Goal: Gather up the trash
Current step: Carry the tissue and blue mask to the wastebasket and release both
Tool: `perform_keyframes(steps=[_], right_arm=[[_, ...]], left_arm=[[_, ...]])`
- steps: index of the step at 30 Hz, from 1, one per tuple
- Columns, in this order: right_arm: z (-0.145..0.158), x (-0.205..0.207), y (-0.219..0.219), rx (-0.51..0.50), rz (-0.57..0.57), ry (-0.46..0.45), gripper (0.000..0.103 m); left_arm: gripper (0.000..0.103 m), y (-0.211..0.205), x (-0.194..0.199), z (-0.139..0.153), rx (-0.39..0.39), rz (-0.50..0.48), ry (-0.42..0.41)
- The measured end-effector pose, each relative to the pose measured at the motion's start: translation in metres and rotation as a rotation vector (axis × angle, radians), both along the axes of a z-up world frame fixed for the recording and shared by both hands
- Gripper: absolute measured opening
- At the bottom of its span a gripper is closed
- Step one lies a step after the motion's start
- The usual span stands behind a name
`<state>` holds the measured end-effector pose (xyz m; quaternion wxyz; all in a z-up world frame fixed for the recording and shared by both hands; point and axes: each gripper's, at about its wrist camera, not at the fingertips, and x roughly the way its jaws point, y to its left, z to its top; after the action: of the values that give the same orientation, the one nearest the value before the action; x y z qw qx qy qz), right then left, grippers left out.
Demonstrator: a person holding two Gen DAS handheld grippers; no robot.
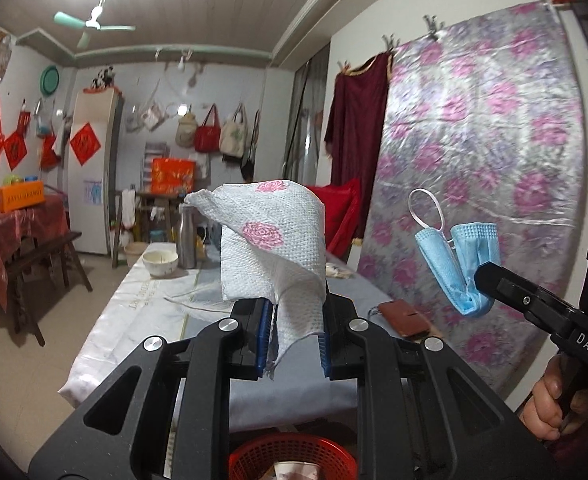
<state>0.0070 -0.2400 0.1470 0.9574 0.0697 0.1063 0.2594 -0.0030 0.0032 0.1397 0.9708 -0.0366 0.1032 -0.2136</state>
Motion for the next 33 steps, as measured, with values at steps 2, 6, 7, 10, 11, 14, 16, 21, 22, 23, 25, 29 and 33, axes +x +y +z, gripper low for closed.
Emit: perform_keyframes(steps=[2, 6, 7, 10, 11, 14, 16, 21, 22, 23, 25, 29, 33], right_arm=[[0.001, -0.011, 0.0, -0.008, -0.003, -0.014, 0.013], [-0.003, -0.02, -0.003, -0.008, -0.006, -0.006, 0.013], [-0.004, -0.014, -0.003, -0.005, -0.005, 0.003, 0.013], [-0.016, 0.0, -0.004, -0.001, -0.008, 0.051, 0.013], [-0.019, 0.006, -0.005, 0.0, -0.008, 0.066, 0.013], [-0.03, 0.01, -0.008, 0.002, -0.012, 0.101, 0.013], [-0.038, 0.014, -0.01, 0.006, -0.014, 0.127, 0.013], [-0.056, 0.022, -0.006, 0.021, -0.003, 0.194, 0.013], [-0.059, 0.023, -0.005, 0.02, -0.002, 0.204, 0.013], [-0.061, 0.023, -0.004, 0.019, -0.002, 0.21, 0.013], [-0.066, 0.023, -0.003, 0.018, -0.001, 0.223, 0.014], [-0.07, 0.023, 0.0, 0.008, 0.01, 0.239, 0.014], [-0.076, 0.026, 0.012, -0.021, 0.033, 0.261, 0.014]], left_arm=[[0.021, -0.003, -0.011, -0.002, 0.008, -0.018, 0.002], [0.021, -0.012, -0.01, -0.024, 0.037, -0.047, 0.057], [0.021, -0.013, -0.008, -0.033, 0.042, -0.054, 0.08], [0.021, -0.022, 0.009, -0.067, 0.065, -0.065, 0.183], [0.021, -0.023, 0.014, -0.081, 0.071, -0.069, 0.224], [0.022, -0.027, 0.027, -0.124, 0.073, -0.111, 0.357], [0.033, -0.029, 0.029, -0.145, 0.09, -0.131, 0.415], [0.075, -0.033, 0.037, -0.192, 0.148, -0.068, 0.507], [0.075, -0.031, 0.039, -0.198, 0.149, -0.063, 0.525], [0.075, -0.027, 0.041, -0.202, 0.141, -0.06, 0.544], [0.075, -0.02, 0.044, -0.204, 0.119, -0.051, 0.562], [0.085, -0.003, 0.038, -0.191, 0.081, -0.008, 0.522], [0.093, 0.009, 0.03, -0.173, 0.07, 0.049, 0.463]])
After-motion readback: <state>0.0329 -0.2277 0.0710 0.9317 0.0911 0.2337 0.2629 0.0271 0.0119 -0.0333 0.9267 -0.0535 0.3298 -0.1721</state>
